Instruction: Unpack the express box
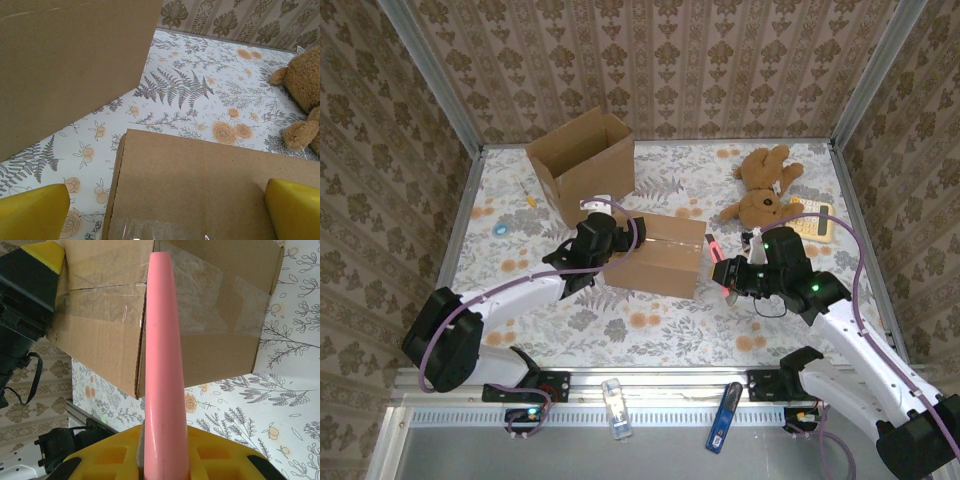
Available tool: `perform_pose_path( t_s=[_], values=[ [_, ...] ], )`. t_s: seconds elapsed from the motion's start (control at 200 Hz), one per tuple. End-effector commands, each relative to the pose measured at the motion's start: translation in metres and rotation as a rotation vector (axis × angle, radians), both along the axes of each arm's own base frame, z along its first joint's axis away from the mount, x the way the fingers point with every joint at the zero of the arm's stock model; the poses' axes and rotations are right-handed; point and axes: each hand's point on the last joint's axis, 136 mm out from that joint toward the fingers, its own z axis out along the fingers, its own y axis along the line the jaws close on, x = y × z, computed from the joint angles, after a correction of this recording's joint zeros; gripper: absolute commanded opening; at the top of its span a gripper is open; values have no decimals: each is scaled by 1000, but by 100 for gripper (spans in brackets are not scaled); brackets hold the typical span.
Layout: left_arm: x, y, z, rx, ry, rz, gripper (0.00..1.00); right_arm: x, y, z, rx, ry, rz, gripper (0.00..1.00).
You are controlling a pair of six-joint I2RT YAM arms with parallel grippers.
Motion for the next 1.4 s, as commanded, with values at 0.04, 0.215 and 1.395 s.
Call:
perform_pose_path(
  t_s=[0.04,0.215,1.395],
  values=[
    [-15,9,-50,123,131,-10,100,-1,7,8,58,-9,23,0],
    [-16,12,-61,134,161,8,100,-8,10,8,92,-3,38,0],
    [-38,36,-102,245,340,55,98,-22,30,10,181,21,103,0]
  ],
)
